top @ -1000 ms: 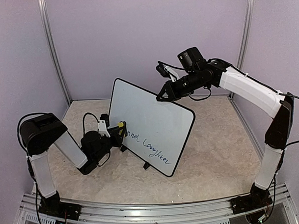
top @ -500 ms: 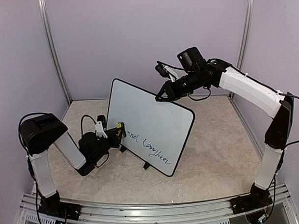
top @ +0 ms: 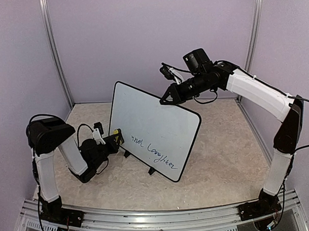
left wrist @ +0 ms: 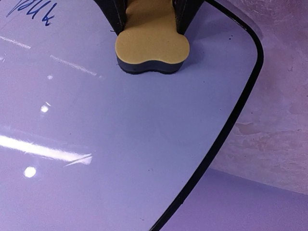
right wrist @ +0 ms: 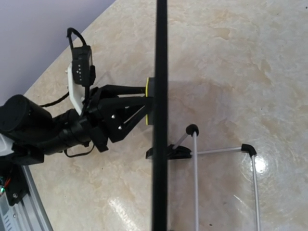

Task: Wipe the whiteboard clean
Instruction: Erase the center of the whiteboard.

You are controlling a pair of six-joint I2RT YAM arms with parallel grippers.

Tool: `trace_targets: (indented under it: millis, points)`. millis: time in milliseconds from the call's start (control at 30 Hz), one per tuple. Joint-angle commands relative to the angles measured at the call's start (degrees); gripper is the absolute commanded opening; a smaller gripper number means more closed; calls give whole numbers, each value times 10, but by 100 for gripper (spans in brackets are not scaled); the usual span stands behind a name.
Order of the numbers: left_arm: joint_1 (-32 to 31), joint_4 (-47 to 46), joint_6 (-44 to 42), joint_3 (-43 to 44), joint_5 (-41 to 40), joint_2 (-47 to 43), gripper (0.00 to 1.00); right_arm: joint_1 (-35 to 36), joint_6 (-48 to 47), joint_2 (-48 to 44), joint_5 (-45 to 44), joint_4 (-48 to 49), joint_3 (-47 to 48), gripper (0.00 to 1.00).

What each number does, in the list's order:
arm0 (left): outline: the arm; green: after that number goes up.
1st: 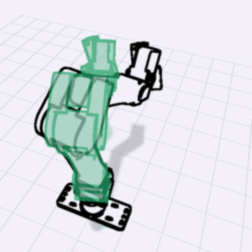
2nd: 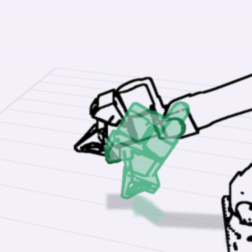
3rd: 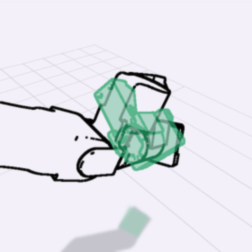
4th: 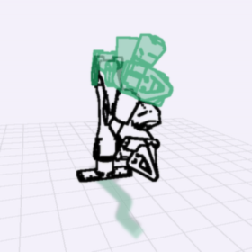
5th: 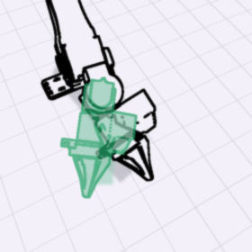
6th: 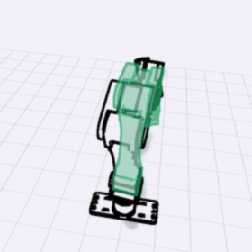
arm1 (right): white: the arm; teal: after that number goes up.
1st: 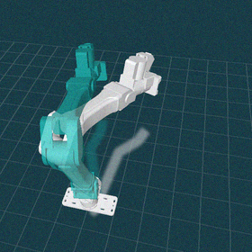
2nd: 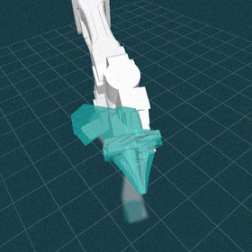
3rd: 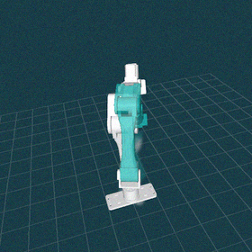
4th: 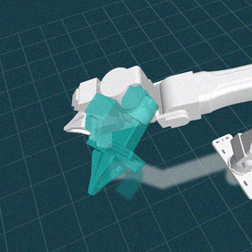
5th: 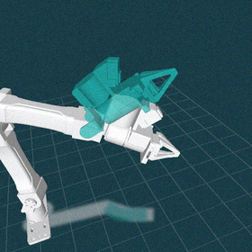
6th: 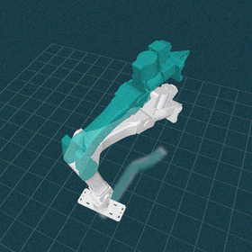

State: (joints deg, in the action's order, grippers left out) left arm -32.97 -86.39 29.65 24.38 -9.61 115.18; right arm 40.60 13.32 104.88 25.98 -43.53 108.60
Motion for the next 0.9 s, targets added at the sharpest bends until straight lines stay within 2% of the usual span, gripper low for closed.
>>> trace_targets:
  millis: [0, 367, 467, 600, 733, 867]
  points:
    - [-34, -80, 40, 5, 68, 28, 12, 38, -42, 21, 79, -66, -15, 0]
    - [-131, -38, 21, 42, 47, 6, 13, 38, -40, 23, 80, -64, -15, 0]
    - [-110, -32, 28, 29, 31, -3, 13, 39, -41, 21, 79, -64, -17, 0]
    - [-47, -24, 34, 4, 30, -13, 13, 39, -42, 17, 78, -62, -24, 0]
    - [11, 38, -11, 5, 17, -40, 13, 39, -42, 14, 78, -60, -29, 0]
    - [32, 89, -56, 16, 3, -69, 13, 39, -42, 13, 78, -58, -30, 0]
